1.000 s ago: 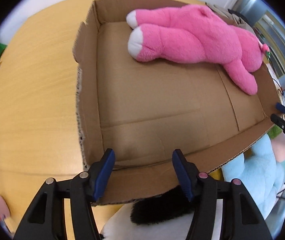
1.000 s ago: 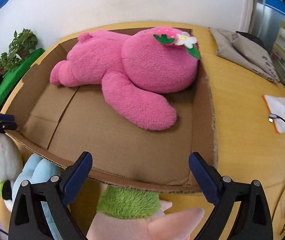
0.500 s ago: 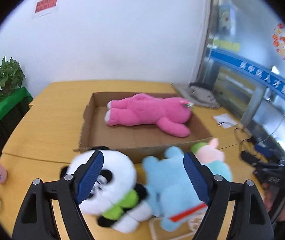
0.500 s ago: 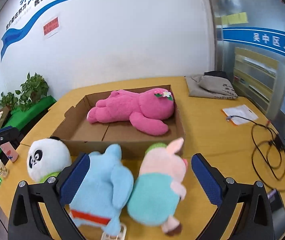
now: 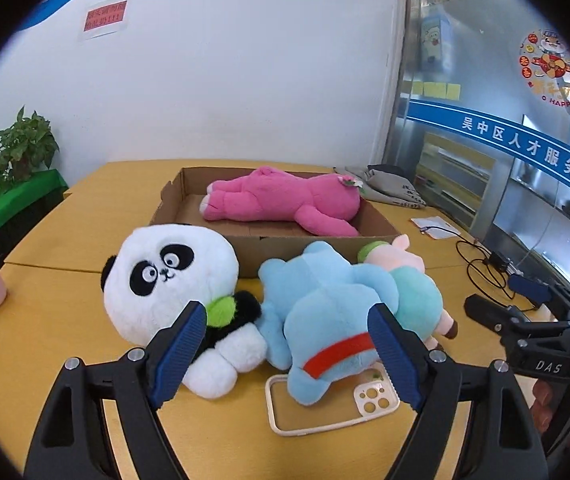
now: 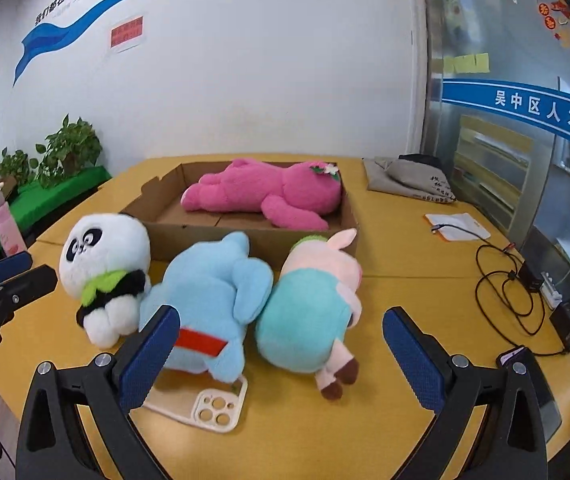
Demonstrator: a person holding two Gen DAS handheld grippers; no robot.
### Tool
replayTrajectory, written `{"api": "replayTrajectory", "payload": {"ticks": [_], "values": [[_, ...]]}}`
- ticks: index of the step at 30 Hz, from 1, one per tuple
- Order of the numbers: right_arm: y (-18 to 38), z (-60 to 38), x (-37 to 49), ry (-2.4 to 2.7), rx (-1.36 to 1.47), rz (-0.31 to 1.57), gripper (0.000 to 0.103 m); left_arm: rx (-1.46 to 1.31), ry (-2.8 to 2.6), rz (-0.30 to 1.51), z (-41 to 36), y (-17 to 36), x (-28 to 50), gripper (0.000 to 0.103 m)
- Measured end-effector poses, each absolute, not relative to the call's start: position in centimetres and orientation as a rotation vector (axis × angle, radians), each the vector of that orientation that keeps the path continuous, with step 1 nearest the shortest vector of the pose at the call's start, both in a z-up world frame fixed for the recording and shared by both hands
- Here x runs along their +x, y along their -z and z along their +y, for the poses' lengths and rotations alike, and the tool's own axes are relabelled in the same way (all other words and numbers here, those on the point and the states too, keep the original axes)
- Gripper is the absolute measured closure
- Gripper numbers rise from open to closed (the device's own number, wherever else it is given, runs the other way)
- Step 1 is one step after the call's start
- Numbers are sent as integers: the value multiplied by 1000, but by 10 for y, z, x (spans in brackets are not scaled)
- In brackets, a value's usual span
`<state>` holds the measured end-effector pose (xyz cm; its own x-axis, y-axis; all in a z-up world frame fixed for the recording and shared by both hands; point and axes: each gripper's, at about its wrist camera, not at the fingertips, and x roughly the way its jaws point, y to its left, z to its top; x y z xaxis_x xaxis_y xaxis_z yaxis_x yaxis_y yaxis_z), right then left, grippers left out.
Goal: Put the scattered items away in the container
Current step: 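Move both grippers back to the light-blue plush on the table, then close both grippers on the light-blue plush with the red band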
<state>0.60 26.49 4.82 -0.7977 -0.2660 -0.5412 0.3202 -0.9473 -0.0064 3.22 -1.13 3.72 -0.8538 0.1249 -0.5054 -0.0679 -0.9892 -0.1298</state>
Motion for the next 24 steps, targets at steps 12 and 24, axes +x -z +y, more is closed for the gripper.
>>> {"api": "replayTrajectory", "payload": {"ticks": [12, 24], "values": [[-19, 242, 11, 2567, 842, 182, 0, -919, -2802, -241, -7, -6, 26, 20], [12, 193, 15, 2418, 701, 469, 0, -927, -2603, -266, -19, 1, -13, 20]]}}
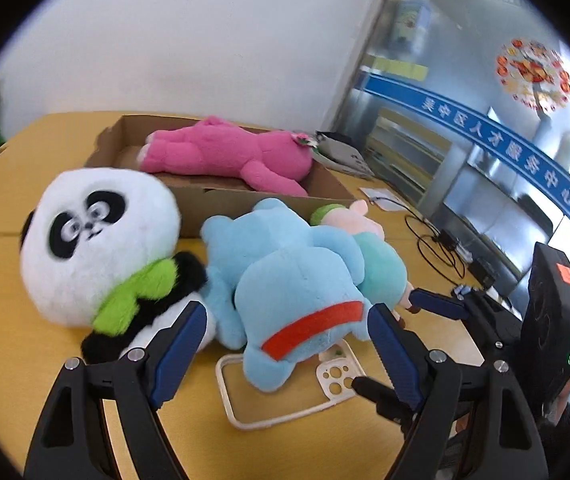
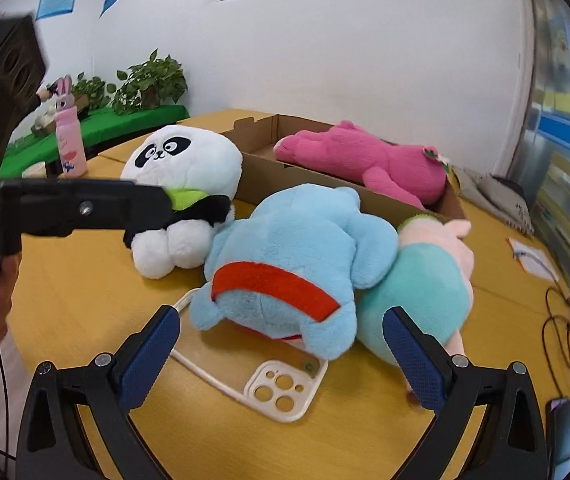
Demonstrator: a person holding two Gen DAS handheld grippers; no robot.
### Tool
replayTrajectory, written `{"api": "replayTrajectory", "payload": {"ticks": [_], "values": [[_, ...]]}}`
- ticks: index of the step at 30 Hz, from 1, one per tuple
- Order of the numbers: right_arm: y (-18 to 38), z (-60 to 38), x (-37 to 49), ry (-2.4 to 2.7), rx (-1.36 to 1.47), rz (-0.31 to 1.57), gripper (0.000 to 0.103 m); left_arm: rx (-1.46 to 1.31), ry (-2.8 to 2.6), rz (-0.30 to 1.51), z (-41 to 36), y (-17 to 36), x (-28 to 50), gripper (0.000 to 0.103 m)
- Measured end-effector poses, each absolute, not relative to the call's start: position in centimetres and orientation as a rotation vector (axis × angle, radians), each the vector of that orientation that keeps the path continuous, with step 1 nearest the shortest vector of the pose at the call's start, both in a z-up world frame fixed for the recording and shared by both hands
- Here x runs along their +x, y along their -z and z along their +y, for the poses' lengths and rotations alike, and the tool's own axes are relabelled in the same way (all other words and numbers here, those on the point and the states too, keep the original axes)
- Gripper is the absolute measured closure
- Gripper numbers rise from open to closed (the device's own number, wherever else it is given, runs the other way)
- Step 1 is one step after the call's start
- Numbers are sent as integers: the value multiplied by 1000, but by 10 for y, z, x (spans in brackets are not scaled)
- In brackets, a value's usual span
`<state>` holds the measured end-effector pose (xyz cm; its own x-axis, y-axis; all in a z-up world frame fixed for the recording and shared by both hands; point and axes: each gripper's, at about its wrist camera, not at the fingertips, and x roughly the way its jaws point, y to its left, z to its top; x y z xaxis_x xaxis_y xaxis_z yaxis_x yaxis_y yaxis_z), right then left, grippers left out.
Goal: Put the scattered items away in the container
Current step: 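Close both grippers on the light-blue plush with the red band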
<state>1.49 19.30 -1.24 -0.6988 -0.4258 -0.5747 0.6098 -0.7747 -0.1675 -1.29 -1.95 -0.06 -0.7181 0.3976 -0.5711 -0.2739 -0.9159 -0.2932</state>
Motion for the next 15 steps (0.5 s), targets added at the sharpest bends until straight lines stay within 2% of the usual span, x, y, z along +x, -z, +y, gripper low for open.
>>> {"api": "replayTrajectory", "payload": {"ticks": [5, 9, 15], "values": [[19, 179, 17, 2374, 557, 596, 0, -990, -2478, -258, -7, -4, -58, 20], [18, 166, 18, 2344, 443, 695, 0, -1118, -2438, -185, 12, 1, -102, 20], [27, 146, -12, 2360, 494, 723, 0, -1390, -2398, -364, -3, 39, -163, 20]]}}
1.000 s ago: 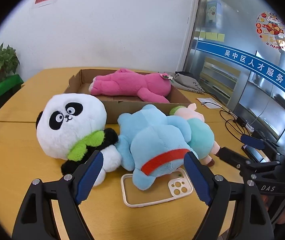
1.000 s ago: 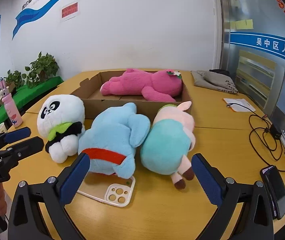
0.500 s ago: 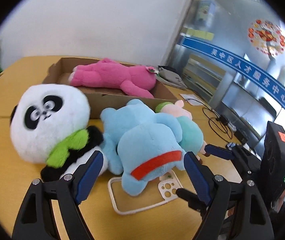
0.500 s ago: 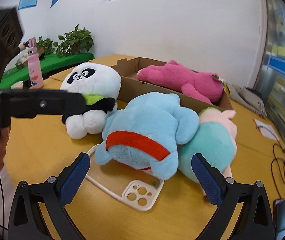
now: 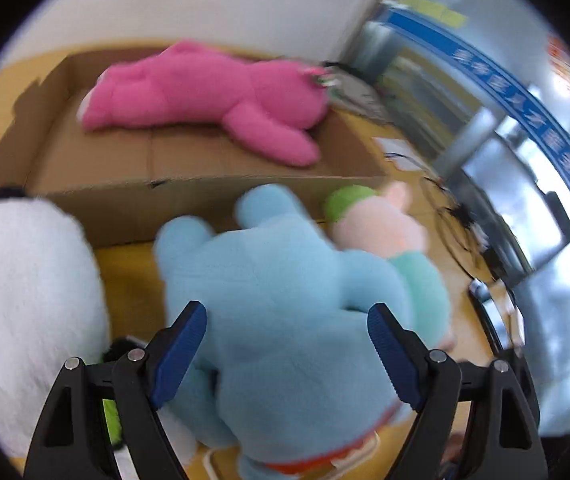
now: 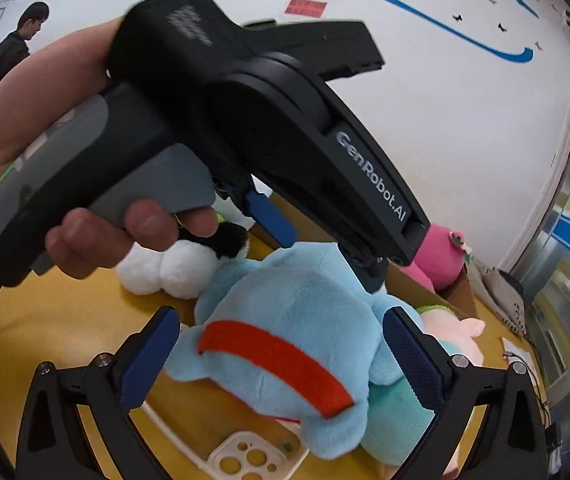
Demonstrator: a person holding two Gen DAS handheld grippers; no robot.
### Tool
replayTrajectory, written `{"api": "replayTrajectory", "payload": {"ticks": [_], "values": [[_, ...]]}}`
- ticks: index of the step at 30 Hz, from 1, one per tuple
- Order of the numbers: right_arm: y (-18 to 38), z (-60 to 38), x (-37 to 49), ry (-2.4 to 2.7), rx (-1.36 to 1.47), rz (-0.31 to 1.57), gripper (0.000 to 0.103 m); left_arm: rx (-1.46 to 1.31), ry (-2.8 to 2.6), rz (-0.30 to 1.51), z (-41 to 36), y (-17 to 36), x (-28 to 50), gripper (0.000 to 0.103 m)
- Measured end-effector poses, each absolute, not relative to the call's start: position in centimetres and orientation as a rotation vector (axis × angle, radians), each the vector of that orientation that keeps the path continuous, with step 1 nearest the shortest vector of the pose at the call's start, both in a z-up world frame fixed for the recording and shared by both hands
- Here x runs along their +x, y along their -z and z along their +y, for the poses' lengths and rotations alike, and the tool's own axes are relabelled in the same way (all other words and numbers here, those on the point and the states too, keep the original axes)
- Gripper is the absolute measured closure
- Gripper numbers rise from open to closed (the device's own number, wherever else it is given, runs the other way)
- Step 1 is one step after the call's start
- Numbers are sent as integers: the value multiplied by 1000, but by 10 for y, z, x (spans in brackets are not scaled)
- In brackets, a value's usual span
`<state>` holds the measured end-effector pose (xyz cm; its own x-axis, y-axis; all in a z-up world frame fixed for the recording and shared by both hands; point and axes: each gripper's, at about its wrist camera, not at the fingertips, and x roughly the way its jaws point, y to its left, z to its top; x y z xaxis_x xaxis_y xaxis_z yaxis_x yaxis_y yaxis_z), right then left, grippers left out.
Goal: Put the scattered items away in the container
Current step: 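Close both grippers on the light-blue plush with the red band, then lift the light-blue plush with both grippers and carry it over the box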
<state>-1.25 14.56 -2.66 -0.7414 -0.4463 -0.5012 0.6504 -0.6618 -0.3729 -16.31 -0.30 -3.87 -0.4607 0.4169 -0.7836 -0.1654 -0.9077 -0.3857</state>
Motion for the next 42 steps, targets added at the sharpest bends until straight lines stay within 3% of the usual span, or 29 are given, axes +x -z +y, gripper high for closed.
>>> {"api": "replayTrajectory", "payload": {"ticks": [5, 9, 14, 22, 34, 42], "values": [[51, 124, -50, 2394, 645, 781, 0, -1431, -2320, -427, -11, 59, -172, 20], [56, 124, -58, 2437, 702, 664, 1, -1432, -2291, -400, -10, 62, -171, 21], [50, 139, -51, 2463, 688, 542, 16, -1386, -2286, -429, -13, 60, -164, 31], [24, 153, -28, 2470, 667, 410, 23, -1341, -2296, -388, 2, 43, -145, 43], [-57, 149, 12, 2561, 312, 328, 24, -1001, -2484, -255, 7, -73, -105, 47], [-119, 124, -7, 2521, 112, 311, 24, -804, -2598, -151, -20, -146, -108, 47]]}}
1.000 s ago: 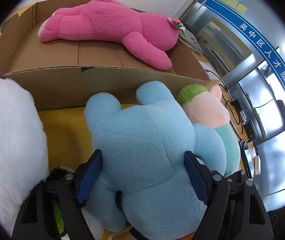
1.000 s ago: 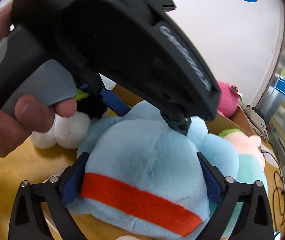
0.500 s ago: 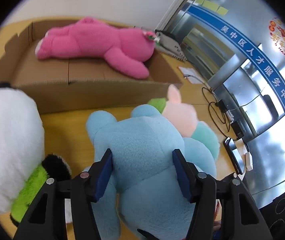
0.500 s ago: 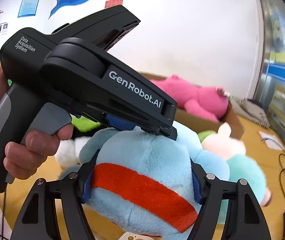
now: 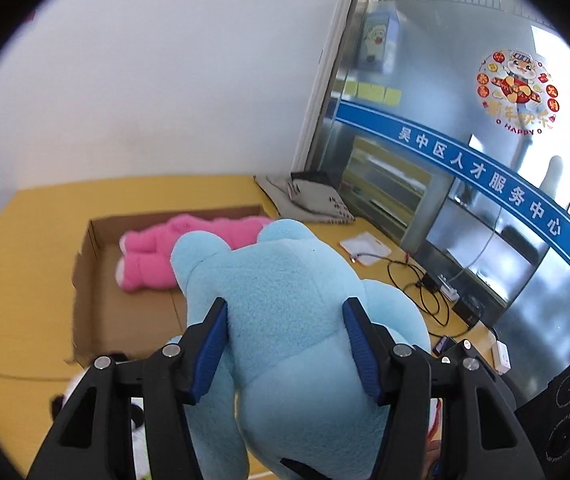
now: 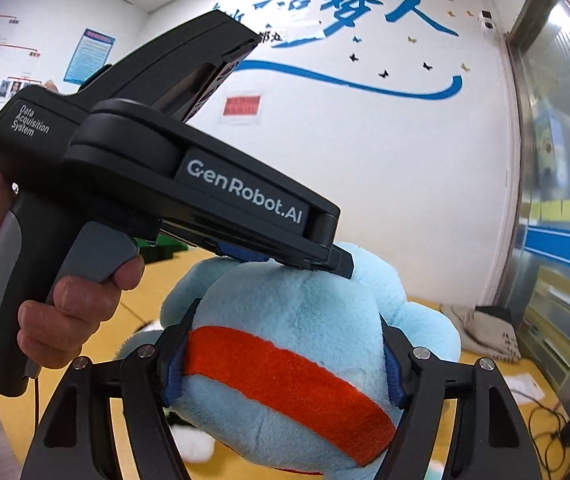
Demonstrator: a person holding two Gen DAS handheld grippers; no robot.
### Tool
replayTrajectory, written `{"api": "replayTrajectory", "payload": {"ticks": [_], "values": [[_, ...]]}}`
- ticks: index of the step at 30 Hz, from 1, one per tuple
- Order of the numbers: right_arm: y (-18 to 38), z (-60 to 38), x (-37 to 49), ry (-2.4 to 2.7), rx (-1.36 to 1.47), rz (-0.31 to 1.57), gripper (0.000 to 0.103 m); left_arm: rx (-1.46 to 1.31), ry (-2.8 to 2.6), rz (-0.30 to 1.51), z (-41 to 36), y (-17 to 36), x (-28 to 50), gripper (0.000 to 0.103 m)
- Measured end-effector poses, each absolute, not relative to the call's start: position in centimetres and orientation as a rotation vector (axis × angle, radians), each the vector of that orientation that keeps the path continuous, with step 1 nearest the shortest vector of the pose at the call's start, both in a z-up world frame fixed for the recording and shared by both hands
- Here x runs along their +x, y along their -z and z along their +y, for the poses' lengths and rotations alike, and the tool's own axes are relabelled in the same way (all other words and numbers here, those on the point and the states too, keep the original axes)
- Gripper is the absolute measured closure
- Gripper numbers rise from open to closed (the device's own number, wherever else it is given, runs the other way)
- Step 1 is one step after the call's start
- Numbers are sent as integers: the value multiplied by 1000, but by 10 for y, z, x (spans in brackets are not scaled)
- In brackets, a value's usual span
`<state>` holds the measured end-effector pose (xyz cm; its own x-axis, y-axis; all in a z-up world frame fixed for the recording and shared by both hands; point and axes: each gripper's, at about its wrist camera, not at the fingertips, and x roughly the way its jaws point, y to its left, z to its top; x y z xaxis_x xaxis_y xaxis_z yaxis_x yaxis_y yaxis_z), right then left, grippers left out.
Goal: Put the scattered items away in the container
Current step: 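Lift the light-blue plush with both grippers and carry it over the box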
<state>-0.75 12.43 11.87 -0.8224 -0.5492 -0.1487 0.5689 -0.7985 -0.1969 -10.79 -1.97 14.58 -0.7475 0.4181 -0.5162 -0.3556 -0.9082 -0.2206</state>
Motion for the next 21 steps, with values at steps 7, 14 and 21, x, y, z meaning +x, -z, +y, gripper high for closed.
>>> {"api": "replayTrajectory", "payload": {"ticks": [7, 14, 21], "values": [[-154, 83, -58, 2482, 70, 279, 24, -760, -2665, -112, -51, -176, -149, 47], [-154, 26, -146, 2424, 189, 245, 23, -841, -2676, -108, -94, -163, -229, 55], [-80, -31, -241, 2288, 539, 181, 24, -1158, -2427, -157, -116, -70, -321, 100]]}}
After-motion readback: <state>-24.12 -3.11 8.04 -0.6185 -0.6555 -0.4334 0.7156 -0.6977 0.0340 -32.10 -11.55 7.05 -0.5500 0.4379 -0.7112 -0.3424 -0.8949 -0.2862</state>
